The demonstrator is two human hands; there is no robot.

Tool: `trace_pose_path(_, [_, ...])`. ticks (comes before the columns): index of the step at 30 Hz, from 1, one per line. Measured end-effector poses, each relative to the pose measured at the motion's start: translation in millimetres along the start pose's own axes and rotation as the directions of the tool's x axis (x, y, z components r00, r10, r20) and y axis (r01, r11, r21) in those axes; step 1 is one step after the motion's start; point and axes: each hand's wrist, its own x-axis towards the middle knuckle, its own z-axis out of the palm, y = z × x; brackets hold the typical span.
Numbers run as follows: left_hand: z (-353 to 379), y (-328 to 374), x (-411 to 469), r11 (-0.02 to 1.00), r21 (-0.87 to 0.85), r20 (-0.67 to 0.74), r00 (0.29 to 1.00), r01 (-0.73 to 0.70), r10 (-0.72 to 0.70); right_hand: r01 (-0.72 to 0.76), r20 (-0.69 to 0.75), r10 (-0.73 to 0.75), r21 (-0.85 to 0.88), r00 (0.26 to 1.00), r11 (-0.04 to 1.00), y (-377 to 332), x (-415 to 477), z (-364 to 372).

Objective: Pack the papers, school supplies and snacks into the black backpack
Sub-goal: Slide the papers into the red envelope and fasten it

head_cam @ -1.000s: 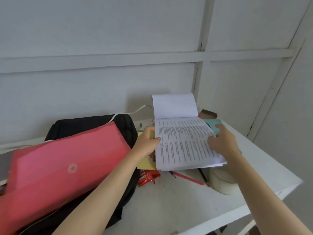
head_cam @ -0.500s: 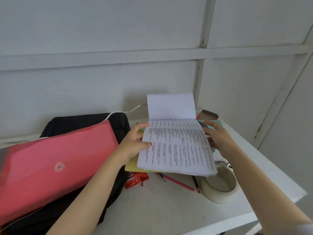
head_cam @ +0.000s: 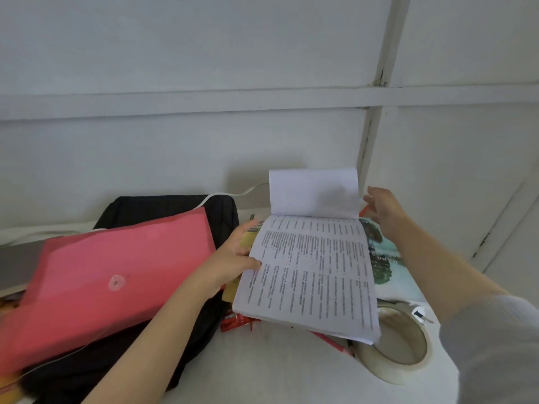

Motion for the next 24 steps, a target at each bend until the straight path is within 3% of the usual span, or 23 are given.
trace_pose_path(2, [4, 1, 3, 0.997, -0.079, -0.029, 0.999, 0.012, -0.015, -0.061, 0.033, 0.057, 0.133, 0.998, 0.989, -3, 5, 3])
trace_pose_path(5, [7, 8, 9, 0.947, -0.303, -0.115, 0.982, 0.108, -0.149, -0.075, 0.029, 0.07, 0.265, 0.997, 0.961, -1, 10, 4])
trace_pose_path(10, [-7, -3, 10, 0.825, -0.556, 0.005, 0.993, 0.1, -0.117, -0.002, 0.069, -0.026, 0.375, 0.997, 0.927, 1, 3, 0])
trace_pose_path(13, [-10, -9, 15, 0.77, -0.628, 0.043, 0.992, 0.117, -0.116, 0.064, 0.109, -0.108, 0.348, 0.988, 0.935, 9, -9, -6])
trace_pose_path(17, [-10, -13, 20, 0.759, -0.639, 0.061, 0.992, 0.125, -0.112, 0.112, 0.129, -0.124, 0.091, 0.984, 0.99, 26, -32, -11])
trace_pose_path(20, [-10, -13, 23, 0.784, -0.613, 0.043, 0.995, 0.1, -0.093, 0.245, 0.155, -0.253, 0.074, 0.955, 0.967, 30, -54, -13])
trace_pose_path(24, [-14, -12, 26, 0.781, -0.616, 0.029, 0.994, 0.104, -0.109, 0.24, 0.206, -0.254, 0.091, 0.945, 0.966, 33, -73, -15])
